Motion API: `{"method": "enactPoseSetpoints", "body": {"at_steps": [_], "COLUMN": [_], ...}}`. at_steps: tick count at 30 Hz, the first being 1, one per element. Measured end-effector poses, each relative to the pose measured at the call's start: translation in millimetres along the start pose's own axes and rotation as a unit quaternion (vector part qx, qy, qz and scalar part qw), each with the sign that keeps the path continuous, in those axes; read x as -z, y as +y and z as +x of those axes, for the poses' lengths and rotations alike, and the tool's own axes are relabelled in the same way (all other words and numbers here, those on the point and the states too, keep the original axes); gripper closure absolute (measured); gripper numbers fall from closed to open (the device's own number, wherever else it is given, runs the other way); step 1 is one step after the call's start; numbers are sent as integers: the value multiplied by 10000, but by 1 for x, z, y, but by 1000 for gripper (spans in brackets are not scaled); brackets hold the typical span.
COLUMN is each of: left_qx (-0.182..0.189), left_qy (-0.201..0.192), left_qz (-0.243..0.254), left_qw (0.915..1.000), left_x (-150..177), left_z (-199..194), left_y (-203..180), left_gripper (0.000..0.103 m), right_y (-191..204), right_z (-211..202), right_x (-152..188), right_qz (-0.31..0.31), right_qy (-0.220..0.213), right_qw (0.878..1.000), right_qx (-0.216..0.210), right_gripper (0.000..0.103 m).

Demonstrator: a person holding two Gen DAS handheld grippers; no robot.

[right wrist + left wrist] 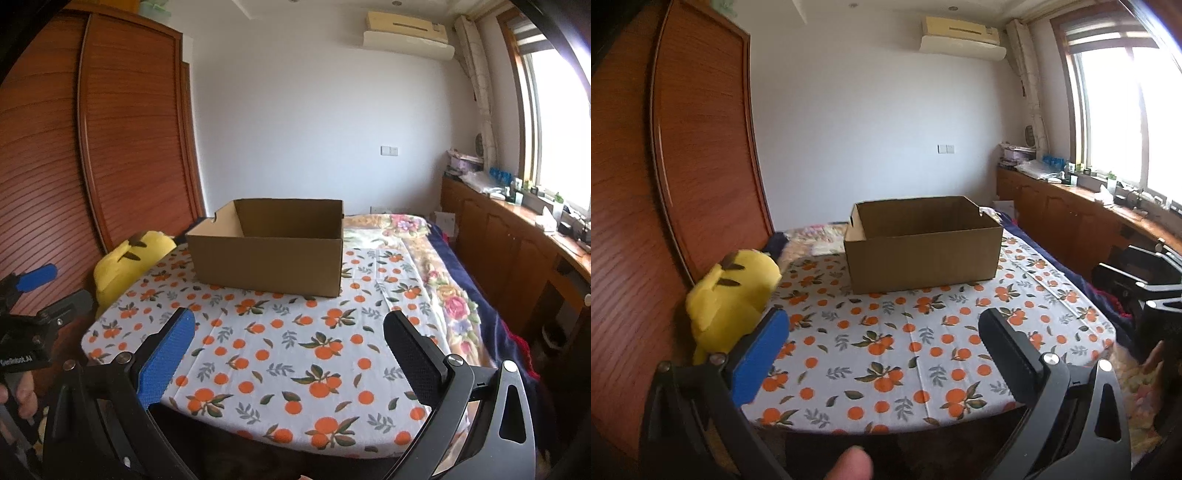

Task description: Organize snacks

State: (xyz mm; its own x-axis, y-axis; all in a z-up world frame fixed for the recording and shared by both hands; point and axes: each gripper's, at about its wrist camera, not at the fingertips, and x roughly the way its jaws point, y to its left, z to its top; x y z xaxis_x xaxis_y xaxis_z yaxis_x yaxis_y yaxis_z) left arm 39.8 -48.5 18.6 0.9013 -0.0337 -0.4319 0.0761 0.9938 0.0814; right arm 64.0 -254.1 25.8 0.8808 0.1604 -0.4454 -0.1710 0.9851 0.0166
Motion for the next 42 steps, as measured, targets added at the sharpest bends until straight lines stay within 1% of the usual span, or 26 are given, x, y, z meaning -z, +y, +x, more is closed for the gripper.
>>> {"method": "enactPoseSetpoints", "body": {"at_steps": [2,4,7,17,22,30,42], "left_qx": [45,183,233,90,54,-28,-65], "left_qy": [-21,-29,-75,-6,62,40,2], "left_qz": [7,-82,-166,-167,-183,-206,-165], "left_qw": [10000,9998,9996,9998,9998,9998,9998], "left_x": [3,6,9,20,28,31,30], "left_z": [-5,-11,-18,-20,-18,-18,-19], "left_y": [-2,-2,-2,-4,-2,2,1], "left_gripper": [0,0,0,0,0,0,0], "right_y": [2,4,7,19,17,11,8], "right_z": [-6,-12,-22,-37,-30,-34,-35], "right_x": [3,6,12,31,38,38,39], "right_qz": [10,32,75,51,114,174,158], "right_qy": [-37,-85,-136,-272,-166,-194,-166], "right_qw": [10000,9999,9997,9991,9992,9987,9989], "right_qx": [52,89,181,321,332,435,419], "right_gripper": [0,0,0,0,0,0,0]}}
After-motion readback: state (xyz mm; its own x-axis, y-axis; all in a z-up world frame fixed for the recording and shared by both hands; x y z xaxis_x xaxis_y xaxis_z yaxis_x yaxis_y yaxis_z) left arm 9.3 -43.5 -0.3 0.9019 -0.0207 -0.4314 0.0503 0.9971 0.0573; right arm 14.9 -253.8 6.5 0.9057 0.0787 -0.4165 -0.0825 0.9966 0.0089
